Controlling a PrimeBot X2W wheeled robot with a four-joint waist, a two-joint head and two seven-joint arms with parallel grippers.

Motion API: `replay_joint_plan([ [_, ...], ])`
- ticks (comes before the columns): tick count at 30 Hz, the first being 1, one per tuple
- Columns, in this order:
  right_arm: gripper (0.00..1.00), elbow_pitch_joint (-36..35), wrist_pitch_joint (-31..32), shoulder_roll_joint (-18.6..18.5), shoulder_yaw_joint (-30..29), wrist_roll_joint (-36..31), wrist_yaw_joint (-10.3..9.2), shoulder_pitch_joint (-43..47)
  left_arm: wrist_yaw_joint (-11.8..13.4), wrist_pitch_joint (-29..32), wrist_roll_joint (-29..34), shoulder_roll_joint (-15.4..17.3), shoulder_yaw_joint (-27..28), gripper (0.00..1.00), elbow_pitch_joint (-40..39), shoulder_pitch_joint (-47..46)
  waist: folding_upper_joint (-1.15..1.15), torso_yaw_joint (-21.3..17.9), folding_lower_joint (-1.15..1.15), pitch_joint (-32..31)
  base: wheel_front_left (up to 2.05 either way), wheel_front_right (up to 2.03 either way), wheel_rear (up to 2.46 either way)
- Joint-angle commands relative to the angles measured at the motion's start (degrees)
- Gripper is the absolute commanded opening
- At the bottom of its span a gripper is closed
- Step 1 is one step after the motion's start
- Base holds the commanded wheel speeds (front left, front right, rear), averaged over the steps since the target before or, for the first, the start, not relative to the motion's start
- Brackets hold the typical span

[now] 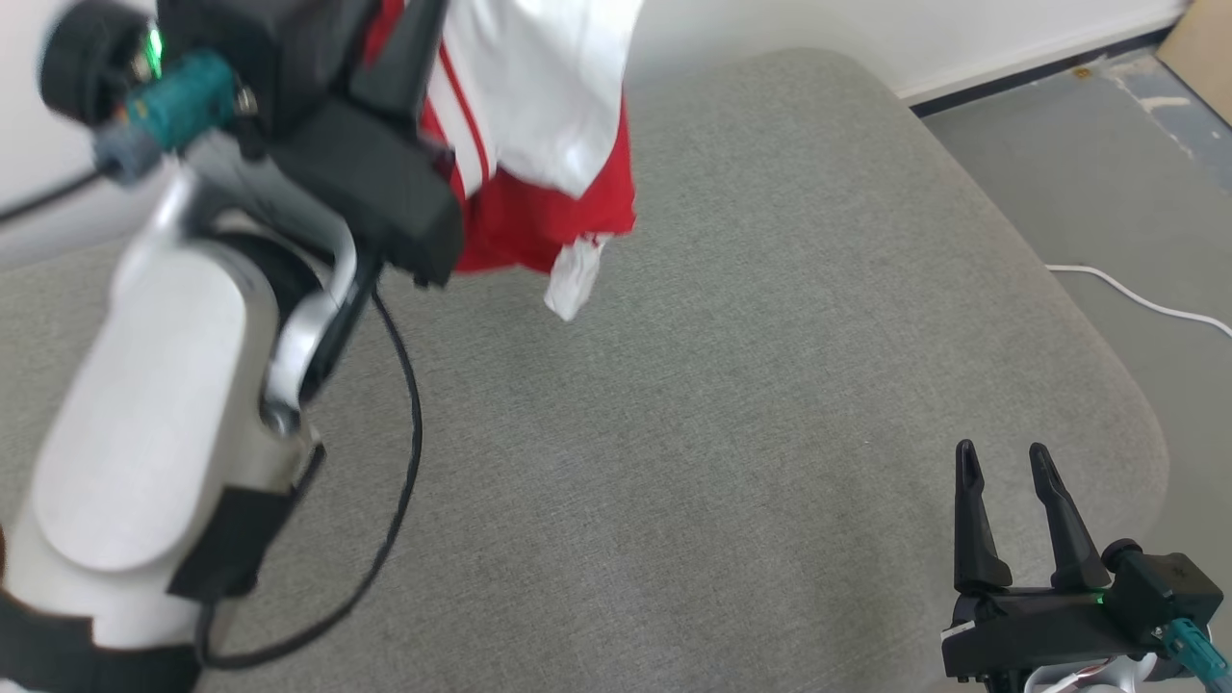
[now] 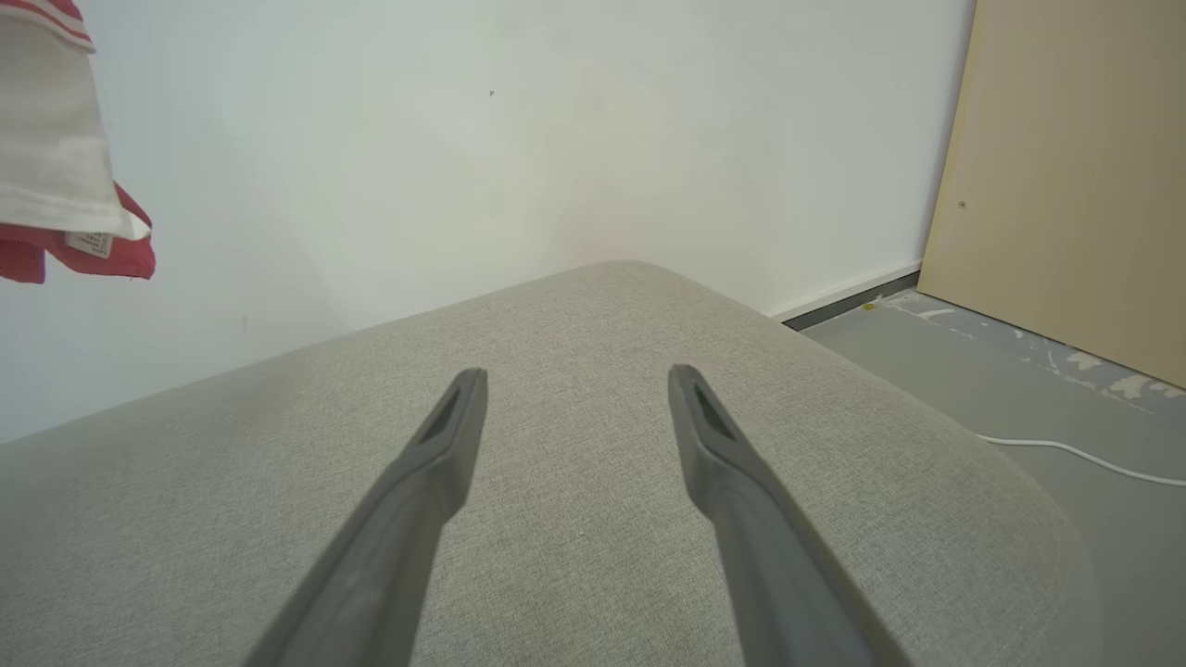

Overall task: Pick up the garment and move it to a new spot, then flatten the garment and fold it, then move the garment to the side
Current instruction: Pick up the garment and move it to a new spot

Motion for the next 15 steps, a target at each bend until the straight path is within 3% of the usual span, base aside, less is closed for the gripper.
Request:
replay_joint_plan([
  [1, 1.00, -0.1, 0.0, 0.0, 0.1, 0.3, -0.12, 0.3, 0.7, -1.0, -0.2, 0.0, 0.0, 0.00, 0.4, 2.9, 0.00, -0.9, 0.00, 0.5, 0.00, 0.00, 0.00],
  [15, 1.00, 1.0, 0.0, -0.1, 1.6, 0.4, -0.12, -1.4, 6.3, -7.8, 0.3, 2.1, -0.3, 0.00, 8.8, 22.5, 0.00, 0.1, 0.00, 2.9, 0.00, 0.00, 0.00],
])
